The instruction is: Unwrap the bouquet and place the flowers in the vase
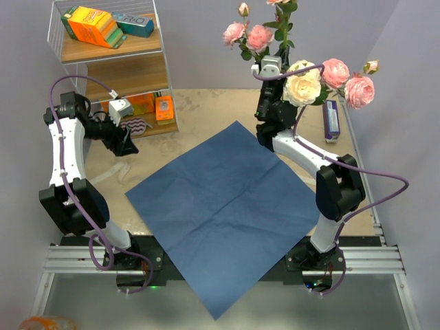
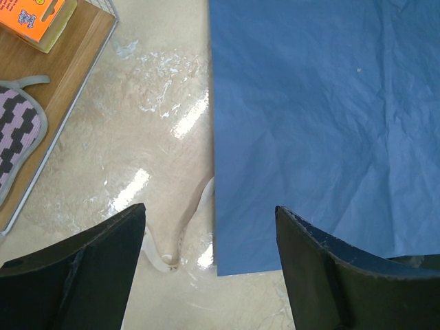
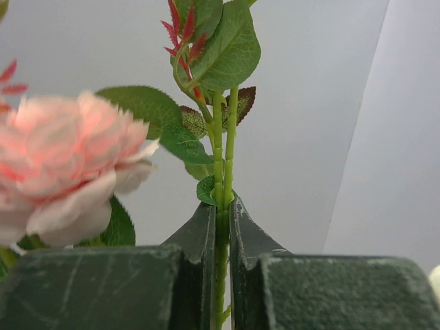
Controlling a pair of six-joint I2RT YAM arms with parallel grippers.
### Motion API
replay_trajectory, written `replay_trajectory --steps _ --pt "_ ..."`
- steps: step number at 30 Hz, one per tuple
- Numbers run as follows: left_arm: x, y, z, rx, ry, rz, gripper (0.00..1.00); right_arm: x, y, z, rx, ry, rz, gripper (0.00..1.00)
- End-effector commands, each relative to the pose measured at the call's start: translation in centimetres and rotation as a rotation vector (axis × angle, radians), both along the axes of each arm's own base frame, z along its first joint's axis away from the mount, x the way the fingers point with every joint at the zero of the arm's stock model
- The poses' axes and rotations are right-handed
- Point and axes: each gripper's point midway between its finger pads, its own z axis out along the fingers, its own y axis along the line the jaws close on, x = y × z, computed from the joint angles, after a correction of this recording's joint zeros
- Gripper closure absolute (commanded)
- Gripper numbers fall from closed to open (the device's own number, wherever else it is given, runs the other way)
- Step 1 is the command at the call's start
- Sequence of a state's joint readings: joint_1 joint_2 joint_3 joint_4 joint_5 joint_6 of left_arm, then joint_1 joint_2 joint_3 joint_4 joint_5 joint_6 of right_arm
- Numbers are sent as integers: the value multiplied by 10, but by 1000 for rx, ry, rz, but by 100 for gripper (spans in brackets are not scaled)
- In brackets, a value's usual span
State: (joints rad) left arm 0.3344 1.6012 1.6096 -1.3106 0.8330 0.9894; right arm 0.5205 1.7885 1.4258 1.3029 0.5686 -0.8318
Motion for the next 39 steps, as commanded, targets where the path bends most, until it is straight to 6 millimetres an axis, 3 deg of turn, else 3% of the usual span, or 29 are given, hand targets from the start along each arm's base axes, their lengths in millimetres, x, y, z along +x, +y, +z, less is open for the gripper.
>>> replay_trajectory --steps 1,6,9,10,15,20,21,22,23,24,30,33,39 --pt "-3 3 3 5 -25 -8 20 -52 -42 24 215 -272 -46 100" --pt "-5 4 3 12 -29 -5 20 -48 -44 11 247 -237 -57 100" --pt "-4 4 5 11 -35 -5 20 -47 -46 10 256 -221 -67 72" --pt "-4 4 6 10 -38 -3 20 -47 -48 10 262 -216 -74 58" --pt "-3 4 12 13 -52 0 20 -47 -53 7 294 -172 -81 45" --pt "-2 5 16 21 -65 3 20 -49 -53 -6 377 -56 -55 18" --pt "-2 4 18 19 -67 3 20 -45 -47 -20 353 6 -48 14" --pt "-2 4 19 15 -70 4 19 -46 -38 -25 349 35 -23 1" --pt "-2 4 20 12 -70 7 20 -52 -35 -24 366 44 1 1" --pt "-2 3 21 8 -70 5 20 -51 -29 -41 351 110 -8 1" --pt "-2 3 30 12 -91 16 19 -79 20 -83 271 308 103 1" --pt "0 2 33 0 -89 26 19 -79 46 -100 233 425 205 1" --pt "3 1 38 -19 -78 55 19 -73 69 -112 134 571 289 1"
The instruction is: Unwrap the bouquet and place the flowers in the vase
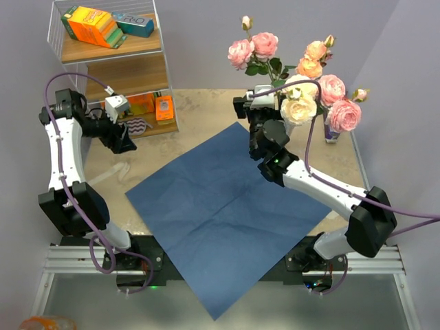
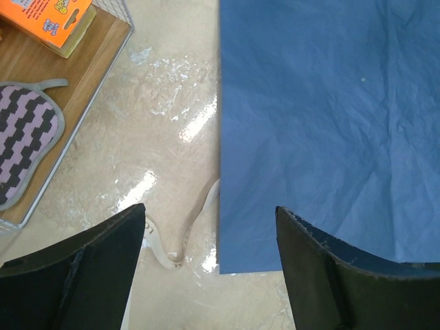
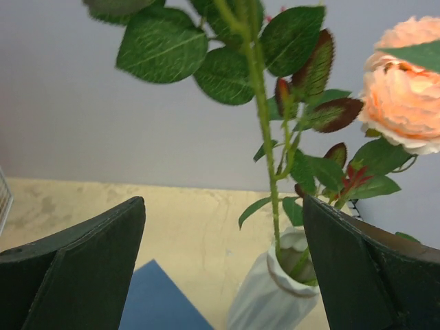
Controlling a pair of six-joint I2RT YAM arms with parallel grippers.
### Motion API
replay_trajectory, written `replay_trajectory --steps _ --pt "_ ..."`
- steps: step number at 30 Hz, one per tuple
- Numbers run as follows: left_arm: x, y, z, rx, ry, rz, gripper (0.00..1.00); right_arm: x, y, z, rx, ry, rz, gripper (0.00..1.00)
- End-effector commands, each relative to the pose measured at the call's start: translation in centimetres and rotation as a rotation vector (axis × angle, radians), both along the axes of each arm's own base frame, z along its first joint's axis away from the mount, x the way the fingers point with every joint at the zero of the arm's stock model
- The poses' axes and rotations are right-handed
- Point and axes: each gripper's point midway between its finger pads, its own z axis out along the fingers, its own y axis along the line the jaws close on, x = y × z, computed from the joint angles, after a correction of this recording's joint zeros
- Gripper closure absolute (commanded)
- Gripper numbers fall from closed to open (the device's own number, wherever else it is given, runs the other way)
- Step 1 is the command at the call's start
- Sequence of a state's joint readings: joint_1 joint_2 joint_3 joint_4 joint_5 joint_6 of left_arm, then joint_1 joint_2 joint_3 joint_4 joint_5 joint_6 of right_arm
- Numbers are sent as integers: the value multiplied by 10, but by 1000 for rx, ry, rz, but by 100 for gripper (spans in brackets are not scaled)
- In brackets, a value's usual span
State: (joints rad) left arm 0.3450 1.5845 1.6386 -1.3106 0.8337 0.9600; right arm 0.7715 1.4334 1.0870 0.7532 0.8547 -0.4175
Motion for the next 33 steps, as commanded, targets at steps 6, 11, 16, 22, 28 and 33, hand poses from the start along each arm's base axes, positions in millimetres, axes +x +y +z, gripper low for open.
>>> replay_trajectory --steps 6,11,16,22,28,33 --pt "-1 -3 35 -17 -76 34 19 5 37 -2 -136 138 204 1" --pt "-3 -3 39 -8 -90 38 19 7 54 -4 -196 161 289 1" --pt "-5 -5 41 -20 -83 41 19 9 68 -2 -240 187 347 1" --pt "-5 -7 39 -40 -73 65 19 -4 100 3 -278 195 390 1" --pt "-11 -7 39 -29 -74 65 19 -16 101 66 -255 83 343 1" --pt "-14 -6 40 -10 -79 66 19 -31 84 157 -216 -58 310 1"
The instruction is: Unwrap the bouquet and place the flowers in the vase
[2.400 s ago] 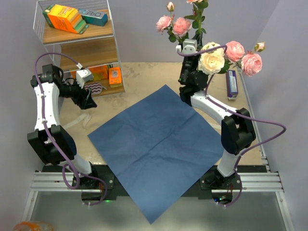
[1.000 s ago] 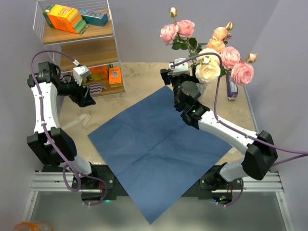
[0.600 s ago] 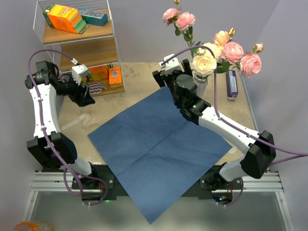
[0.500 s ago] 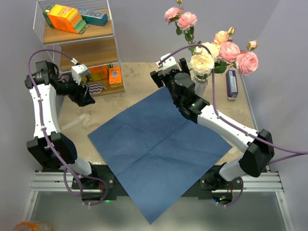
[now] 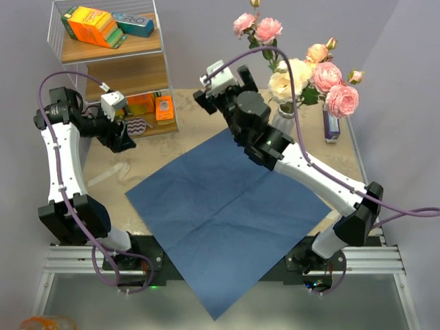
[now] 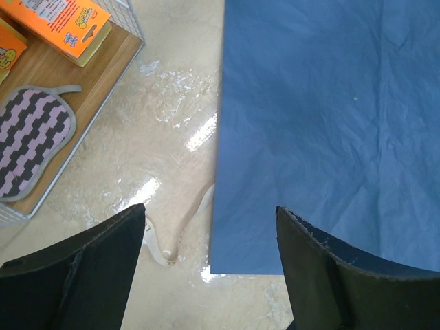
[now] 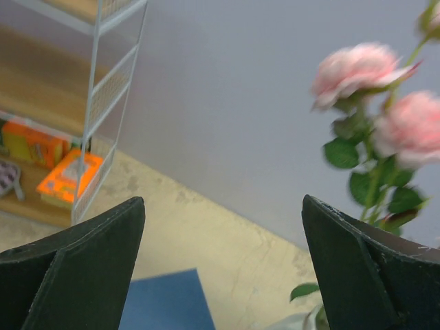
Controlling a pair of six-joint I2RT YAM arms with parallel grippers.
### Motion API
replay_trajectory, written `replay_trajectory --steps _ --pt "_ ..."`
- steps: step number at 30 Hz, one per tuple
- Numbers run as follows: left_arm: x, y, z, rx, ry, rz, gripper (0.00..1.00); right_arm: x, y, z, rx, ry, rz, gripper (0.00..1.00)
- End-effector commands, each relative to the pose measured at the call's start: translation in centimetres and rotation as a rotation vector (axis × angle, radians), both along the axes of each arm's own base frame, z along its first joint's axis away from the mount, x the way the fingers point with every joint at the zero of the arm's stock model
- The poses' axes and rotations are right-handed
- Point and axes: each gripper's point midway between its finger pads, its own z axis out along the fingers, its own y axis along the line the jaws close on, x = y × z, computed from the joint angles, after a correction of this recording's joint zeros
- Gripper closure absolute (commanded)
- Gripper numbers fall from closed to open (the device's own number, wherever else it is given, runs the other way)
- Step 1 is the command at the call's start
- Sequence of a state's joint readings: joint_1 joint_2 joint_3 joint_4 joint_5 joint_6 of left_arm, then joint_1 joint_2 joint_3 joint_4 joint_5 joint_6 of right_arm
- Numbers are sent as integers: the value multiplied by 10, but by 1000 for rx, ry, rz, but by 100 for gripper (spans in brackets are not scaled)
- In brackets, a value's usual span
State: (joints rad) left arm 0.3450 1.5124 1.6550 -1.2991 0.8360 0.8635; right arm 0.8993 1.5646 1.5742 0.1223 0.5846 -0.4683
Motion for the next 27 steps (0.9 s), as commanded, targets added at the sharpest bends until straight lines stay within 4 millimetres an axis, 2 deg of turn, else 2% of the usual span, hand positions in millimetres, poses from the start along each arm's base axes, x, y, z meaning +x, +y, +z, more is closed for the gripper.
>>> replay_trajectory --steps 1,3,5,6,8,9,11,13,14,15,17,18,19,20,21,23,24,25,26,27 --pt "-6 -1 14 9 -47 5 19 -22 -37 121 105 -196 -51 1" --pt "-7 -1 13 9 -42 5 19 -31 -44 147 128 -236 -45 1" --pt "-9 -3 14 4 -42 1 19 -43 -42 159 121 -266 -22 1" --pt "-10 -3 15 3 -44 0 19 -55 -41 167 135 -275 3 1" --pt "-10 -4 16 0 -49 -3 18 -68 -26 165 125 -269 70 1" --pt "-10 -4 17 -3 -48 -1 18 -83 -6 154 98 -247 127 1" --pt "-9 -6 19 -18 -51 2 18 -99 16 137 64 -214 189 1" --pt "-9 -8 17 -38 -39 2 17 -118 51 99 32 -126 281 1" --pt "-9 -9 17 -49 -37 2 17 -121 58 80 9 -83 282 1" --pt "-9 -9 16 -50 -35 3 17 -130 73 47 -41 -27 306 1" --pt "-11 -9 11 -48 -26 6 17 -138 85 4 -33 88 326 1" --pt "-11 -8 9 -40 -26 9 17 -143 90 -28 -51 155 349 1" --pt "-14 -8 5 -40 -15 18 17 -147 92 -46 9 229 342 1" --pt "-12 -6 2 -25 -24 24 17 -147 88 -60 27 270 320 1" --pt "-12 -6 0 -21 -25 27 17 -148 80 -90 6 333 281 1" --pt "-14 -5 -7 -19 -19 38 17 -149 68 -114 96 415 197 1" --pt "-14 -5 -9 -22 -16 38 17 -151 55 -137 78 455 147 1" --pt "-15 -6 -11 -30 -6 43 17 -151 48 -148 138 496 89 1" --pt "-14 -6 -12 -34 -8 46 16 -155 34 -169 98 539 38 1" --pt "-15 -7 -16 -43 4 51 16 -157 26 -179 99 561 2 1"
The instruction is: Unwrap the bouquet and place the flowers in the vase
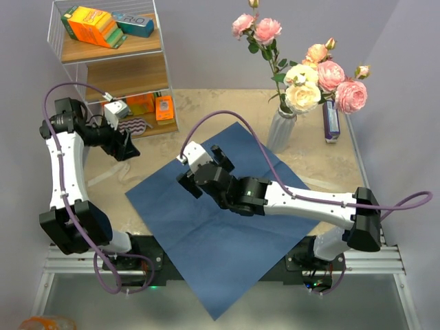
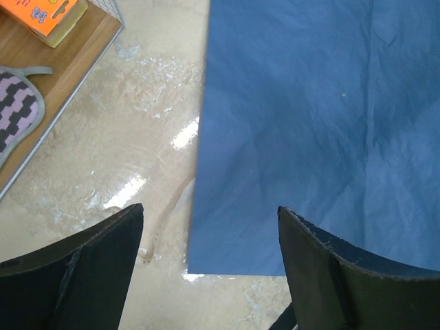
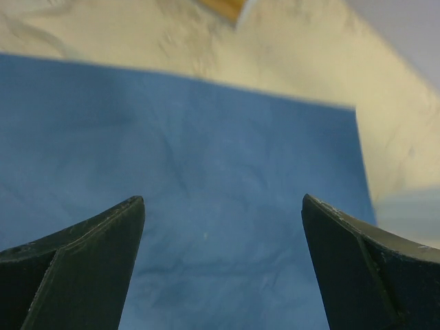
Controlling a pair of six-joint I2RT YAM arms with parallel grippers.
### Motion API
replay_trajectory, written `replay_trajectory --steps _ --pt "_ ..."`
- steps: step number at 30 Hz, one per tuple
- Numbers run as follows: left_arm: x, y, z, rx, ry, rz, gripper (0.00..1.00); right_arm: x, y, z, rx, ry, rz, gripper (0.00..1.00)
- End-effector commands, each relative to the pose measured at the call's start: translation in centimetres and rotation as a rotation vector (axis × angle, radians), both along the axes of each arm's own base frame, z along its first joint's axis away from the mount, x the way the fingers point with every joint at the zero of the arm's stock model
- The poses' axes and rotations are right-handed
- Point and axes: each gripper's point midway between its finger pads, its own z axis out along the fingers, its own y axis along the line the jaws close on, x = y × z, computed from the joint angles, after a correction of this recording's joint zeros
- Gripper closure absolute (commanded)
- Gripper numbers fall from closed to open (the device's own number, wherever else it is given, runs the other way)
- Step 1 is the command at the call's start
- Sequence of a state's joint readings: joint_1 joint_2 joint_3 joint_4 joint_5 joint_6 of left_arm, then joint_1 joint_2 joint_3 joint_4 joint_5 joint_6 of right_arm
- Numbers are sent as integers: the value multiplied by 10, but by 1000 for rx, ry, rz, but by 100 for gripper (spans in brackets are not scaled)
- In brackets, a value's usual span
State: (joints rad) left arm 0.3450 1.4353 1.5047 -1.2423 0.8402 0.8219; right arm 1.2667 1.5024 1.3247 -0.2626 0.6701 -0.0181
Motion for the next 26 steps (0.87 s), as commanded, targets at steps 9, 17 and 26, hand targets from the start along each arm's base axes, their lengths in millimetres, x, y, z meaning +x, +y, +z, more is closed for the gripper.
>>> replay_trajectory --steps 9,17,26 --pt "2 -2 -19 -44 1 54 15 -33 -91 -45 183 244 -281 1" --pt "6 2 -30 -34 -4 72 14 -35 -108 -24 221 215 -277 1" --pt "9 1 -29 -52 -3 71 14 -33 -115 -9 232 186 -283 1"
